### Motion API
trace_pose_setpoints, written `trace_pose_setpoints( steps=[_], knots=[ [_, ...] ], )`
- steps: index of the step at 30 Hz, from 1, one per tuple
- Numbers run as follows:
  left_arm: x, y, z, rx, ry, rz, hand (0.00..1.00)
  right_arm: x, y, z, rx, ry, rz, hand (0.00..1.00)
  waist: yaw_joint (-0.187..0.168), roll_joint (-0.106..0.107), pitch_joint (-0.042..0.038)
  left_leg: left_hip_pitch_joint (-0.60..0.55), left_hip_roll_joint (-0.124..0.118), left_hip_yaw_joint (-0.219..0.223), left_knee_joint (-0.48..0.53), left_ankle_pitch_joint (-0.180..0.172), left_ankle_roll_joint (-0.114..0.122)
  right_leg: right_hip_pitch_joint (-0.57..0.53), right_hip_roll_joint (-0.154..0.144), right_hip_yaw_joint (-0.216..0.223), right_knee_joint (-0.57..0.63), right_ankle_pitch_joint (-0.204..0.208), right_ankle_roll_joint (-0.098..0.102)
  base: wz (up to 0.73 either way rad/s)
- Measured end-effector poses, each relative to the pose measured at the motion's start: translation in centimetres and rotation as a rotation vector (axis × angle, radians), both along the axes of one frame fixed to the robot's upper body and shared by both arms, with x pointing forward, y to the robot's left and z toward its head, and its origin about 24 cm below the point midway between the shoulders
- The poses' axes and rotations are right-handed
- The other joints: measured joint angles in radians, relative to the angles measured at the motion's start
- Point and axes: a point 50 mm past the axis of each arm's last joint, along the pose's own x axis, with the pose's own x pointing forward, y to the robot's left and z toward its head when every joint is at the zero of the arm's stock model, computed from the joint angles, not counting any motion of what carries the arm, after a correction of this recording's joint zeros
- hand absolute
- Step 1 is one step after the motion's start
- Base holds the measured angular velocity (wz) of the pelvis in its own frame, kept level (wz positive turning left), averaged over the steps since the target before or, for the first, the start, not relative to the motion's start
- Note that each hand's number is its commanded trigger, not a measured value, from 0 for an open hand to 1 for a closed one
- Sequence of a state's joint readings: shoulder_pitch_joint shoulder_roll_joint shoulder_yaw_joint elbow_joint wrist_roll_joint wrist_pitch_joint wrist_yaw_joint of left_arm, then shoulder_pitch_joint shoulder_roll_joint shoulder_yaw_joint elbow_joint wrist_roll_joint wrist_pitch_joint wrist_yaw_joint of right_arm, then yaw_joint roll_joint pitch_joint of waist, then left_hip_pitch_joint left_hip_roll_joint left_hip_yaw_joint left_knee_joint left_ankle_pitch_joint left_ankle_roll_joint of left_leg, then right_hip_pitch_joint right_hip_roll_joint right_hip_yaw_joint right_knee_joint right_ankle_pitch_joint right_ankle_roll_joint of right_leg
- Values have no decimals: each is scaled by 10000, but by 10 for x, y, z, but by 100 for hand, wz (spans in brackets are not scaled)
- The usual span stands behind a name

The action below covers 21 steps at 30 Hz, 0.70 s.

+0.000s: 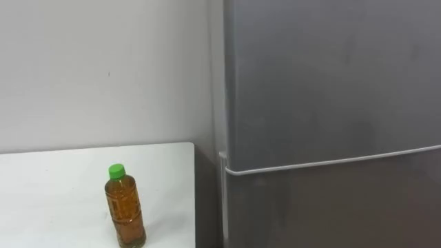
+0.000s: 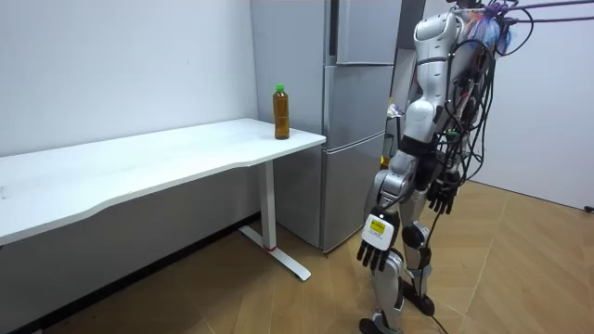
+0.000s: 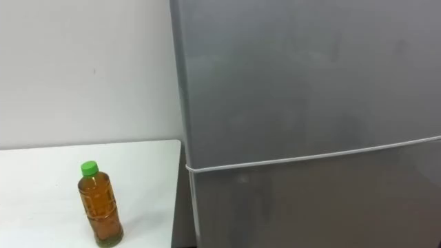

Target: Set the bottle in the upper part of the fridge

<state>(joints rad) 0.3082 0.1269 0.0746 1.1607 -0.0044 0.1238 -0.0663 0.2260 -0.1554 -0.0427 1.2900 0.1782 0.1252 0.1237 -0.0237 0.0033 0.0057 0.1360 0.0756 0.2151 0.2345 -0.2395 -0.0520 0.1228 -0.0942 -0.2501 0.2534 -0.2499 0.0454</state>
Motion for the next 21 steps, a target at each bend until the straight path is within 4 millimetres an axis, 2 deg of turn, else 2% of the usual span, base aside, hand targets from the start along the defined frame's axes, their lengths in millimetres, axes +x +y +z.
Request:
trace_pose_setpoints(
  steps=[21],
  knots=[
    [-2,2,1,439,87,59,0,0,-1,0,-12,54,56,0,8,71,2,61,-2,-1,-130,-1,-1,18,19,6,-12,0,0,0]
  ],
)
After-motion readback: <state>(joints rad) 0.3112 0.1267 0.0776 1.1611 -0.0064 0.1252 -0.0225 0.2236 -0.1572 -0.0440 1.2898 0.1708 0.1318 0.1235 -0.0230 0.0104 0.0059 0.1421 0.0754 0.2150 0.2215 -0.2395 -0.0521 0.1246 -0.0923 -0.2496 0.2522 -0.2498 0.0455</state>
